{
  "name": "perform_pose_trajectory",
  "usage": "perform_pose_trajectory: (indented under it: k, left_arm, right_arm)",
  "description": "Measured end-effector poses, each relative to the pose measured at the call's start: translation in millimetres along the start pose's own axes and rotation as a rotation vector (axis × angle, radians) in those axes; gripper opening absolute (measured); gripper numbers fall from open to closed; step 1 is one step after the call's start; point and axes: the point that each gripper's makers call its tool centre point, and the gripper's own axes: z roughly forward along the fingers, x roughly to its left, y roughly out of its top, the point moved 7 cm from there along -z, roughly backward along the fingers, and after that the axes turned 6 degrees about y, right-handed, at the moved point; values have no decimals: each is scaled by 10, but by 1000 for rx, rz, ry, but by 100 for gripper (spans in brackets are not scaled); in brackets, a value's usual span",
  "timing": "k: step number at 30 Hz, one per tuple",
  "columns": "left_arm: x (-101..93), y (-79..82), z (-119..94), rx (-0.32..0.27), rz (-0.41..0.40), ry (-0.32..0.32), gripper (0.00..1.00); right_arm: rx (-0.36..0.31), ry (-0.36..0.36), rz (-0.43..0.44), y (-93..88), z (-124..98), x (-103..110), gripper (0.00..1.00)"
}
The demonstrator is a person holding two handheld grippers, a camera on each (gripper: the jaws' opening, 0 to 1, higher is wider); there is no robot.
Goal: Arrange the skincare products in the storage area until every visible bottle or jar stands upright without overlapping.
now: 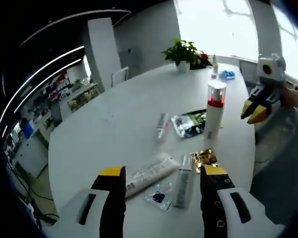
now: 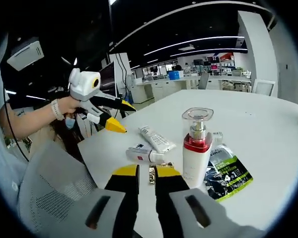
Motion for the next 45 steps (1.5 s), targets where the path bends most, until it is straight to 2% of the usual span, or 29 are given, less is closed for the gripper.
perform_pose_trajectory:
  k: [8,11,16,20,24,29,32,34,38,45]
  left_arm:
    - [85,16,258,78,108,-69,53]
    - [121,3,350,143,157,-90,52]
    - [139,-8,529,190,215,-140,52]
    - [146,-60,650,253,291,-179,52]
    - [147,-82,746,276,293,-209,53]
    - [199,-144,881,331,345,-225,51]
    - [196,-165,951,343,316,-254,52]
    - [200,-192,997,358,324,-259,52]
    - [172,-233,1054,380,324,-291,52]
    - [199,-249,1087,400,332,-308,50]
  right_arm:
    - [-10,10,20,4,0,2,8]
    - [-10,13,23,3,4,4,9]
    - [-4,9,-3,10,8,16,9]
    - [-9,13,-3,14,8,18,10]
    - [1,9,-19,11,13,11,9]
    - [7,3,-27,7,12,7,9]
    - [11,-6,-25,0,8,-15,9]
    - [10,-9,-28,2,6,-21,9]
    - [17,-14,-30,-7,6,-32,9]
    - [24,-27,-22,-17,0,-55,9]
